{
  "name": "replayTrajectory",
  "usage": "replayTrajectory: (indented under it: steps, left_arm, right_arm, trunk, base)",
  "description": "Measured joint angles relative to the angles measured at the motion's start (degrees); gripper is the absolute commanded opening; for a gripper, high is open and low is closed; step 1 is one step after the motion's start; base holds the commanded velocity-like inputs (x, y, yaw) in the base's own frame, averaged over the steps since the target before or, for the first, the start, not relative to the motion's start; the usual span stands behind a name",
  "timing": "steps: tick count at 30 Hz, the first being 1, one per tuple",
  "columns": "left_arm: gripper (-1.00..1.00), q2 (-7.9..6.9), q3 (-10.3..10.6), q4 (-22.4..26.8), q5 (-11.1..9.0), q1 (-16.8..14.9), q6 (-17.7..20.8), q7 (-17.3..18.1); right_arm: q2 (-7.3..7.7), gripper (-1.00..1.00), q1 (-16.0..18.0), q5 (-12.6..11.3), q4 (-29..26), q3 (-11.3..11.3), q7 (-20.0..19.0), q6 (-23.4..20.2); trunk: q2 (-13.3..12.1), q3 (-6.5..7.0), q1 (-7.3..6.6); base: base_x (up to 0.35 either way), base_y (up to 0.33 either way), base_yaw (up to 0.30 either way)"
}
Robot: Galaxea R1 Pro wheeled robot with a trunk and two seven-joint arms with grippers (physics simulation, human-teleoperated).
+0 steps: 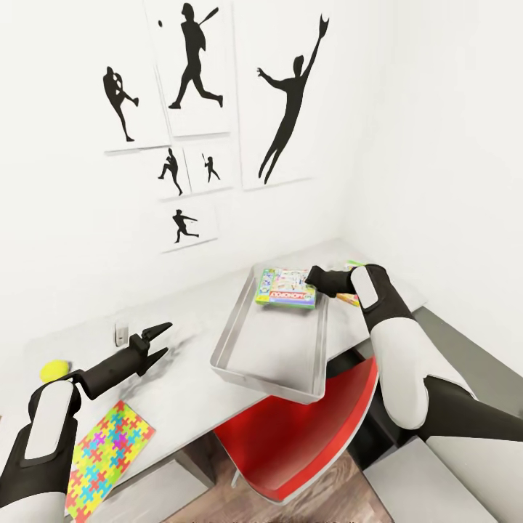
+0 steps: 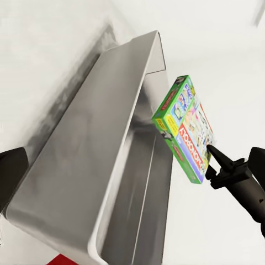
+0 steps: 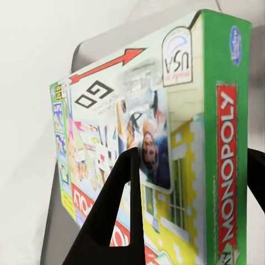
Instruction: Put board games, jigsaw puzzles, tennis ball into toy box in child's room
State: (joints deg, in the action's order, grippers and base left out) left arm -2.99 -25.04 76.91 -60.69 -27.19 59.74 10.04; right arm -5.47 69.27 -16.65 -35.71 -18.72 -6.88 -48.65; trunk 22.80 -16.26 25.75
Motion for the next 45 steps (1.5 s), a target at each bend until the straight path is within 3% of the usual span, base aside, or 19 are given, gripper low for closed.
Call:
replayTrajectory:
  steps: [26, 45]
  left_arm:
    - [1.0, -0.01, 0.0, 0.0, 0.0, 0.0, 0.0, 0.0]
    - [1.0, -0.01, 0.0, 0.0, 0.0, 0.0, 0.0, 0.0]
  right_arm:
    - [-0.25, -1.0, -0.2, -0.1, -0.4, 0.0, 0.0, 0.0]
    - [-0.46, -1.0, -0.1, -0.1, -0.5, 0.0, 0.0, 0.0]
  trunk:
    - [0.0, -2.26, 0.0]
    - [0.0, -2.56, 0.0]
  base:
    - [0.0, 0.0, 0.0]
    - [0.0, 0.0, 0.0]
